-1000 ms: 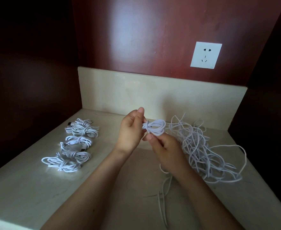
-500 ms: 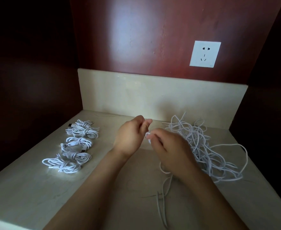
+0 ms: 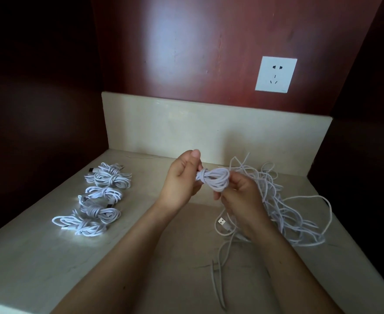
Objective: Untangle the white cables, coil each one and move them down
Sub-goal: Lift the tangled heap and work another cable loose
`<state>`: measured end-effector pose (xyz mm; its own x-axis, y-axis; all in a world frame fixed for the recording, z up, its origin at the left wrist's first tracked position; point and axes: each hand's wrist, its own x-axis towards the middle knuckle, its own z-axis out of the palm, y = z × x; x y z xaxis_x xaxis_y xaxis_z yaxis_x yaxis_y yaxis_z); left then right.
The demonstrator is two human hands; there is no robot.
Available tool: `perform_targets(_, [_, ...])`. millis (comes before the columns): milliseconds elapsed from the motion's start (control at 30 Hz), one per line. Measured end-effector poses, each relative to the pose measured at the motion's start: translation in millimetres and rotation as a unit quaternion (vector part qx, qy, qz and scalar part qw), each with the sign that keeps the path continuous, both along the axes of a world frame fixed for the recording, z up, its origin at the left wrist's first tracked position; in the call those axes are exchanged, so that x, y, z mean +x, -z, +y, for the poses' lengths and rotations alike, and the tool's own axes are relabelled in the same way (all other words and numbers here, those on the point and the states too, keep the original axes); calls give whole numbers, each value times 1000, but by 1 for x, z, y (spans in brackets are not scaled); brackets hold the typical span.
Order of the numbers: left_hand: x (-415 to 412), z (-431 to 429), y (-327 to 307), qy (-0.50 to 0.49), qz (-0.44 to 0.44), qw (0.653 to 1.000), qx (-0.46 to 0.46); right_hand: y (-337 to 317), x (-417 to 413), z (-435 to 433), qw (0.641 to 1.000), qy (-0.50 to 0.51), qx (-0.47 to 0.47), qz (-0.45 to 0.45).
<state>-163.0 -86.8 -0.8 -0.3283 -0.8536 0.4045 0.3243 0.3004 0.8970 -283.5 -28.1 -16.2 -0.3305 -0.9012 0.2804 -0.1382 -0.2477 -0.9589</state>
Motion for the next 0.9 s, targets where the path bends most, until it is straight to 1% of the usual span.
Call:
perform_targets(33, [0,-1,0,-20,12,1000,11,2,4,0,999,3,-16,44])
perform_targets(100, [0,-4,2,-67,23,997,15,5,13,-1,995,-3,-40,92])
perform_targets(167, [0,-6,7,-129,2,991,-23,8,22,0,992,-2,-48,120])
perform_targets(200, [0,-6,10,-159,-19,986,-53,8,25,0,992,0,-49,116])
perform_targets(233, [0,-6,12,-180,-39,980,-82,7,27,0,995,2,-46,91])
perform_targets(267, [0,-6,14,-190,-60,974,-105,6,28,1,998,-1,-38,45])
perform_targets(333, [1,-6,16,-173,-103,970,-134,3,28,3,998,-7,-15,-57])
perform_targets(367, [0,-6,16,-156,-124,970,-141,1,28,3,996,-5,-3,-87])
perform_targets(433, [-3,-7,17,-130,-169,964,-159,0,25,3,993,11,20,-112])
perform_targets(500, [-4,-8,18,-89,-194,961,-177,-1,20,2,994,37,26,-101])
perform_targets(600, [-3,-11,16,-11,-167,967,-190,1,13,-1,997,71,4,-35])
perform_targets(700, [-1,-11,13,26,-139,979,-147,2,11,-1,997,82,-6,12])
perform_targets(800, [0,-12,13,95,-101,986,-89,0,9,0,996,85,-9,35])
perform_targets(833, [1,-11,13,101,-88,988,-73,0,8,1,995,90,-12,37])
perform_targets(900, [2,-11,13,65,-79,993,-55,-1,6,1,994,104,-30,14])
